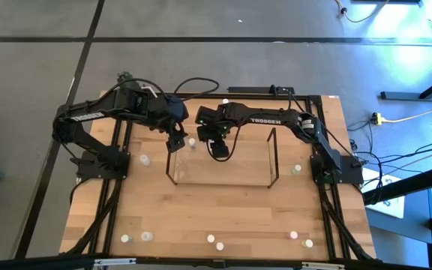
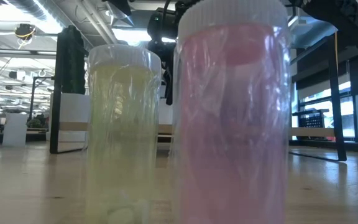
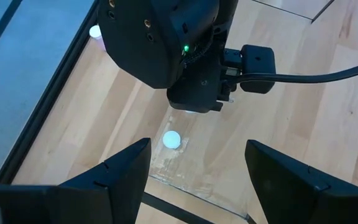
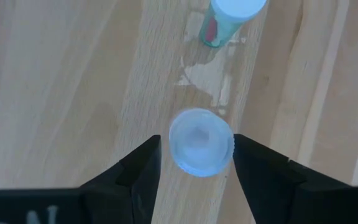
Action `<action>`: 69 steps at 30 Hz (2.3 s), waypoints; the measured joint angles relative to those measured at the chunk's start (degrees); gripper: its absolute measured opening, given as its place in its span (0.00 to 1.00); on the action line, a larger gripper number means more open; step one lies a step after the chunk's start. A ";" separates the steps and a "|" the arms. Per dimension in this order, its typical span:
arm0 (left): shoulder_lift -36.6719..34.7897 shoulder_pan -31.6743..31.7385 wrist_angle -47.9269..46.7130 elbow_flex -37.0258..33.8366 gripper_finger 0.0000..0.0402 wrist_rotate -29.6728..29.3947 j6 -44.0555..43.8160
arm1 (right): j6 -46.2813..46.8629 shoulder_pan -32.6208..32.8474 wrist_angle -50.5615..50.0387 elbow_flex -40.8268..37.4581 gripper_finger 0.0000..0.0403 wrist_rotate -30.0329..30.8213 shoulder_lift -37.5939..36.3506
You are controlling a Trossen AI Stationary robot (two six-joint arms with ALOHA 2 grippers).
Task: Pick and place medicine bottles onto shelf by color
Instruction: Put the top white pill bottle on the shelf, then put the top yellow pill bottle on the shelf
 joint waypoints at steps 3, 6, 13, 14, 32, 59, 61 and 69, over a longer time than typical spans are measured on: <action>0.00 0.00 0.00 0.00 0.64 0.01 0.00 | 0.00 -0.02 -0.15 0.20 0.49 0.00 0.00; 0.00 0.00 0.00 0.00 0.64 0.01 0.00 | 0.87 -0.04 -0.11 0.52 0.49 0.01 0.00; 0.00 0.00 -0.02 0.00 0.64 -0.01 0.00 | 1.06 -0.04 -0.48 0.52 0.49 0.02 -0.55; 0.00 0.00 -0.02 0.00 0.64 0.01 0.00 | 1.22 -0.04 -0.49 0.52 0.49 0.01 -0.63; 0.00 -0.02 0.35 0.00 0.64 -0.92 -1.71 | 10.07 -5.04 -4.44 1.77 0.49 -0.01 -10.40; 0.40 4.59 1.09 0.00 0.64 -10.55 -24.17 | 50.58 -14.59 -3.65 -5.78 0.47 3.56 -10.39; 1.10 5.49 1.84 0.00 0.64 -10.55 -24.22 | 50.71 -14.58 -3.34 -5.79 0.47 3.56 -10.38; 5.87 8.72 2.35 -0.04 0.64 -9.32 -21.69 | 50.64 -14.58 -1.44 -5.79 0.46 3.54 -10.38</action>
